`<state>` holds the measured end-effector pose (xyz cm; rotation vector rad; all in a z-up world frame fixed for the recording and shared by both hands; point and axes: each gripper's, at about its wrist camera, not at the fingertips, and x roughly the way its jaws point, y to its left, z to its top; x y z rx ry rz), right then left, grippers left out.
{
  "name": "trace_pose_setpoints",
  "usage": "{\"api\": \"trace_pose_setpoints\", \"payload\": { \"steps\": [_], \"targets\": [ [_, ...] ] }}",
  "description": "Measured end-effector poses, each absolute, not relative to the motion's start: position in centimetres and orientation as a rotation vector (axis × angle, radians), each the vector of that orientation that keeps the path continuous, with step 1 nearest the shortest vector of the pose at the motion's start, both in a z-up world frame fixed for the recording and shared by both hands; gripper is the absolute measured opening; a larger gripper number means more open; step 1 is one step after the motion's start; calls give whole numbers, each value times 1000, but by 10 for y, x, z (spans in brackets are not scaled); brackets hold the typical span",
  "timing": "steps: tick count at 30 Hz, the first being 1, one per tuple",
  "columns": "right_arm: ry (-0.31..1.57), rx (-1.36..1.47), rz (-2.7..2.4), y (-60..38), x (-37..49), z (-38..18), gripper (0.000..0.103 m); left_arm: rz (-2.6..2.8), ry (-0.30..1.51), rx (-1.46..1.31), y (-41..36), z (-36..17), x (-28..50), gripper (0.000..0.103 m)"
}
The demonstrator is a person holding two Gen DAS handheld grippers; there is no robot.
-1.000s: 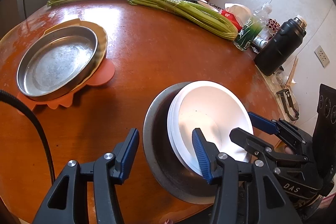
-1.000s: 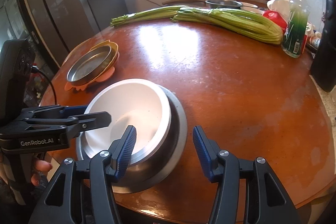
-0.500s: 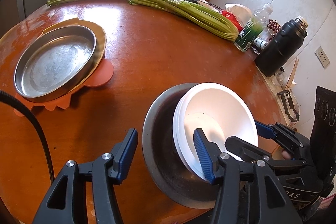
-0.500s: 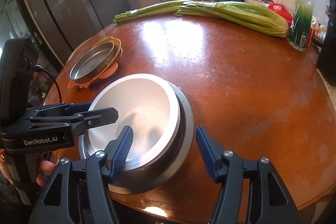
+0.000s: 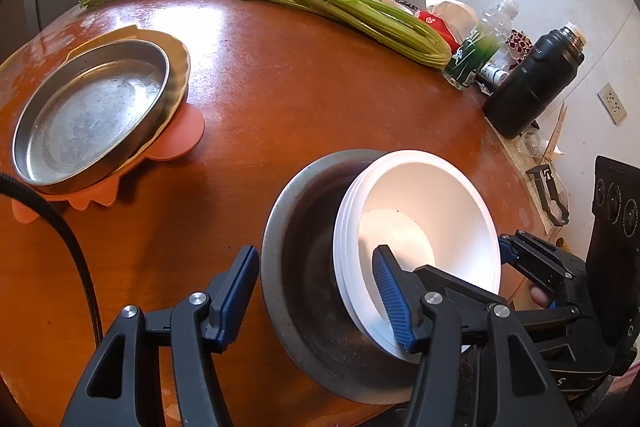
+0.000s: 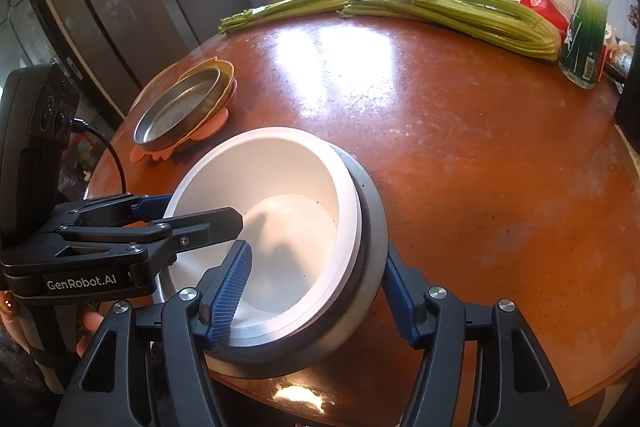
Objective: Organize plates and bowls
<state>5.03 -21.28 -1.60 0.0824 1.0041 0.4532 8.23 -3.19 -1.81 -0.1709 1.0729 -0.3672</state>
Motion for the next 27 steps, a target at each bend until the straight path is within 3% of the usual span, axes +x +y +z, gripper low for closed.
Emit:
{"api": "trace_pose_setpoints", "payload": {
  "steps": [27],
  "targets": [
    [1060, 93, 493, -204, 54, -24, 65, -404, 1105, -207, -36, -26, 86, 56]
  ]
}}
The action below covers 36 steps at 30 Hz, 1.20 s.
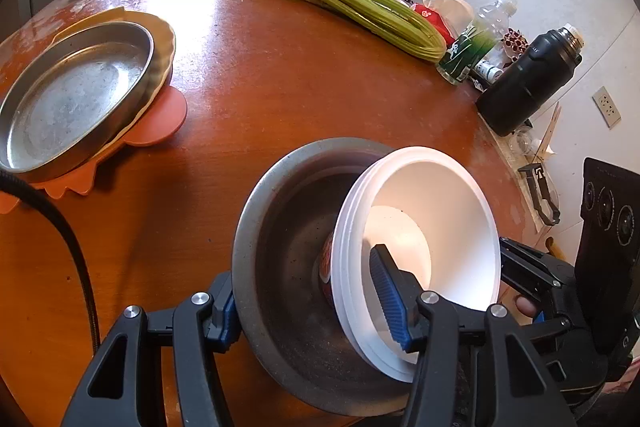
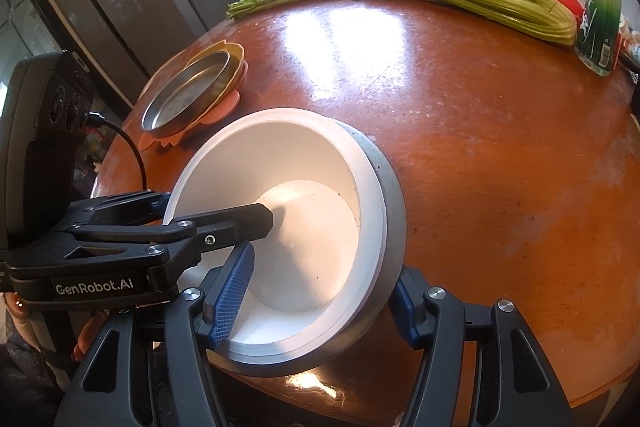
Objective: Organize plates and bowls
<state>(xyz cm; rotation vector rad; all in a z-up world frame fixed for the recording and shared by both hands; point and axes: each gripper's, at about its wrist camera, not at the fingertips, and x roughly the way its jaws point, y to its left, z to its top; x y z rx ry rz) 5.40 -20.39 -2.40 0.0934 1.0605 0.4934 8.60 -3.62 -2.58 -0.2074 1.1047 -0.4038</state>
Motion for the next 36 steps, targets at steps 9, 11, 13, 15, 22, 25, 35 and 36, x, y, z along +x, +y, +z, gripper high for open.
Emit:
{"api": "trace_pose_setpoints", "payload": {
  "steps": [9, 11, 13, 15, 22, 25, 35, 36],
  "targets": [
    [1064, 98, 501, -204, 55, -23, 65, -398, 1105, -211, -35, -25, 85, 56],
    [1061, 96, 503, -203, 55, -22, 65, -397, 1102, -211, -34, -24, 85, 56],
    [1058, 94, 505, -202, 55, -21, 65, -395, 1098, -214, -33, -23, 85, 56],
    [1058, 90, 506, -200, 56, -20, 65, -393, 1097, -216, -31, -23, 86, 56],
    [1055, 80, 514, -194, 57, -15, 65, -386, 1087, -228, -24, -20, 86, 56],
    [1049, 76, 527, -189, 59, -11, 65, -377, 1073, -228, -19, -16, 84, 56],
    [1037, 42, 556, -167, 67, -1, 65, -347, 1058, -243, 3, -6, 87, 57],
    [1036, 39, 558, -165, 67, 0, 65, -346, 1056, -244, 5, -5, 88, 57]
  ]
}}
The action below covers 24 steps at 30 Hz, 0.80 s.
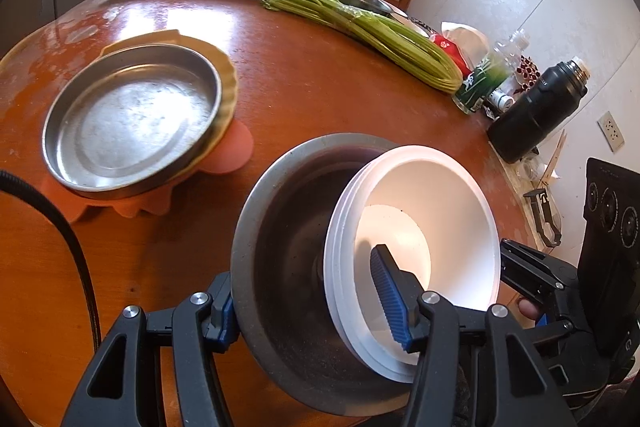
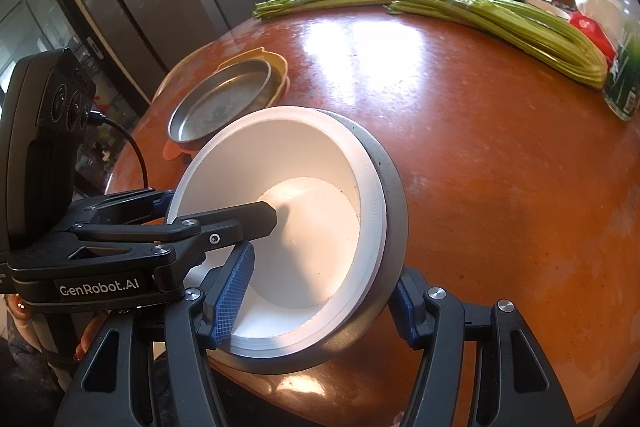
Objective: Organize plates and bowls
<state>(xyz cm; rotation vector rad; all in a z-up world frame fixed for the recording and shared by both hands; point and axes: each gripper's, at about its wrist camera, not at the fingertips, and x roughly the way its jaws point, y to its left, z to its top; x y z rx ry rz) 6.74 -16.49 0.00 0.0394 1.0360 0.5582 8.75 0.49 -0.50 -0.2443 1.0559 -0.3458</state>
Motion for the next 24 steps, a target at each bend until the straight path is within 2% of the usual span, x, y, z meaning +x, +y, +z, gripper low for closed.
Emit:
{"api": "trace_pose_setpoints", "payload": {
  "steps": [24],
  "targets": [
    [987, -10, 616, -118, 89, 29, 65, -292, 986, -247, 48, 28, 96, 57]
  ]
}}
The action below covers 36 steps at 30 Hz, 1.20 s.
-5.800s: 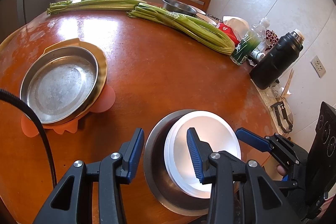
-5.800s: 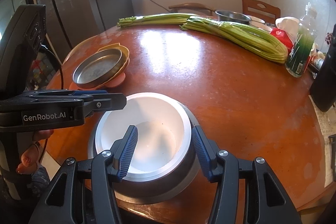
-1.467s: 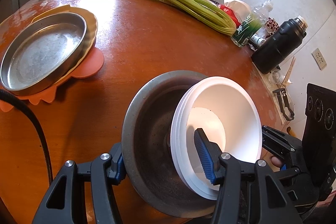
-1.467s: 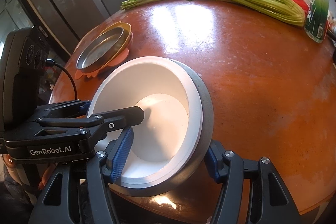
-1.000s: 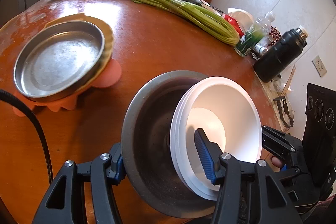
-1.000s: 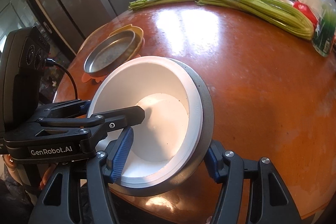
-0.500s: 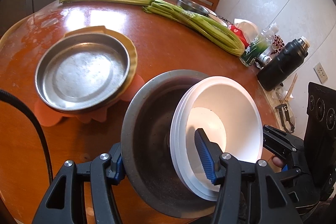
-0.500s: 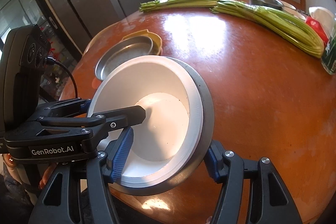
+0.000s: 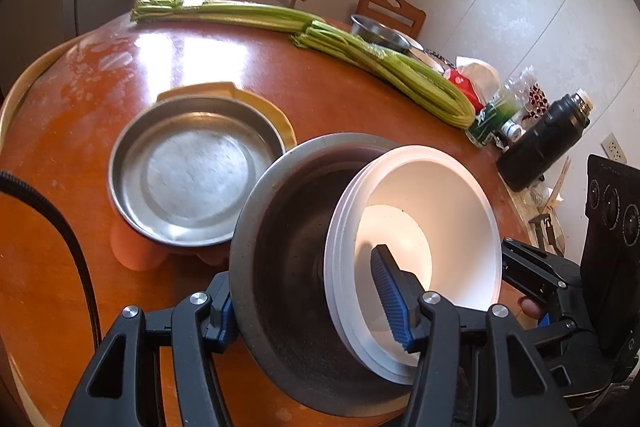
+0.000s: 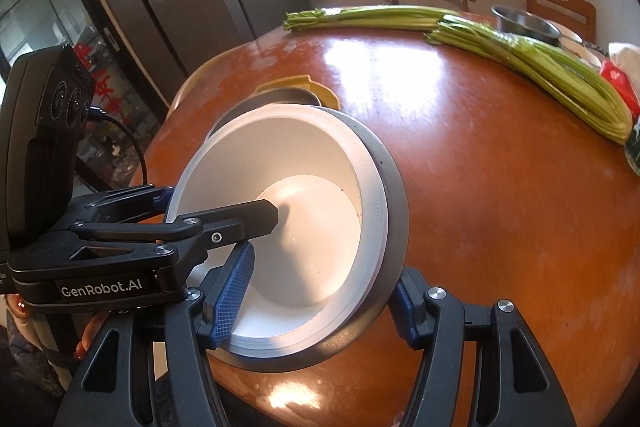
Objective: Organize plates and bowls
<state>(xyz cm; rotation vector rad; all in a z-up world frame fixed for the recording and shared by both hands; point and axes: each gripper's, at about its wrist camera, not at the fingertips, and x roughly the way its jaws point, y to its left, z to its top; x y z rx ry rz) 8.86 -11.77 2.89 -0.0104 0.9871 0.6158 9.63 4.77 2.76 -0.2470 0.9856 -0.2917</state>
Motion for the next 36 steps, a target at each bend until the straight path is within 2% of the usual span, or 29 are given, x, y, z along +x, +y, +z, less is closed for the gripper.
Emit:
{"api": "trace_pose_setpoints", "payload": {
  "steps": [20, 36],
  "targets": [
    [895, -43, 667, -80, 114, 64, 65, -224, 888, -210, 80, 69, 112, 59],
    [893, -50, 684, -57, 131, 65, 65, -203, 882, -215, 101, 71, 131, 59]
  ]
}}
